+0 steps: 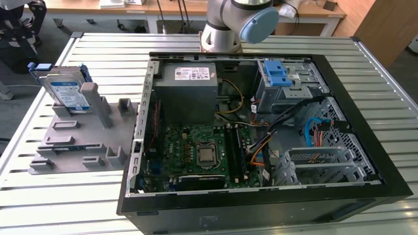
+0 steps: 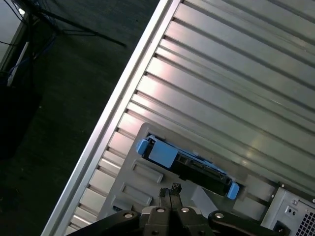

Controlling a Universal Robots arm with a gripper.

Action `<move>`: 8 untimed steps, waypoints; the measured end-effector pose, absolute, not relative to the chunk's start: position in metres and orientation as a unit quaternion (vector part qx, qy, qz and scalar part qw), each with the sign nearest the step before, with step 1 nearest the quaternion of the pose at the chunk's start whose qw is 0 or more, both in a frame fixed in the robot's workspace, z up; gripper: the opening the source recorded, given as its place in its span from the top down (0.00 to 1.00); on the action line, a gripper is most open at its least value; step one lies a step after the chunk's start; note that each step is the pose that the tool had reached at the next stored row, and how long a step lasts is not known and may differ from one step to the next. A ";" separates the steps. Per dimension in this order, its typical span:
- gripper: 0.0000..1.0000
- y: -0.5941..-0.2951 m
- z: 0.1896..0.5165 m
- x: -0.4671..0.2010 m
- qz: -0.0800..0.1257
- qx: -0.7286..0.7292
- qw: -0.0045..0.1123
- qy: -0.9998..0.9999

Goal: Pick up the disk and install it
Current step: 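Pick up the disk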

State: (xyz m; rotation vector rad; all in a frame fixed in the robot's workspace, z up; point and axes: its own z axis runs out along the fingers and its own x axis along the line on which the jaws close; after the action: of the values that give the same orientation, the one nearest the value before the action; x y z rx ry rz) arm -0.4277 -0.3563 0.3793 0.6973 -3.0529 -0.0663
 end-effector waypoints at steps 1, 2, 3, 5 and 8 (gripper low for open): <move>0.89 -0.356 0.379 -0.428 -0.021 0.228 0.005 -0.973; 0.89 -0.356 0.379 -0.428 -0.021 0.234 0.005 -0.972; 0.89 -0.356 0.379 -0.428 -0.021 0.240 0.005 -0.971; 0.89 -0.356 0.379 -0.428 -0.021 0.251 0.005 -0.968; 0.89 -0.356 0.379 -0.428 -0.021 0.268 0.006 -0.963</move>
State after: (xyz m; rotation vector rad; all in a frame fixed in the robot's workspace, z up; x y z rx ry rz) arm -0.4277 -0.3563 0.3792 0.8398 -3.0147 -0.0655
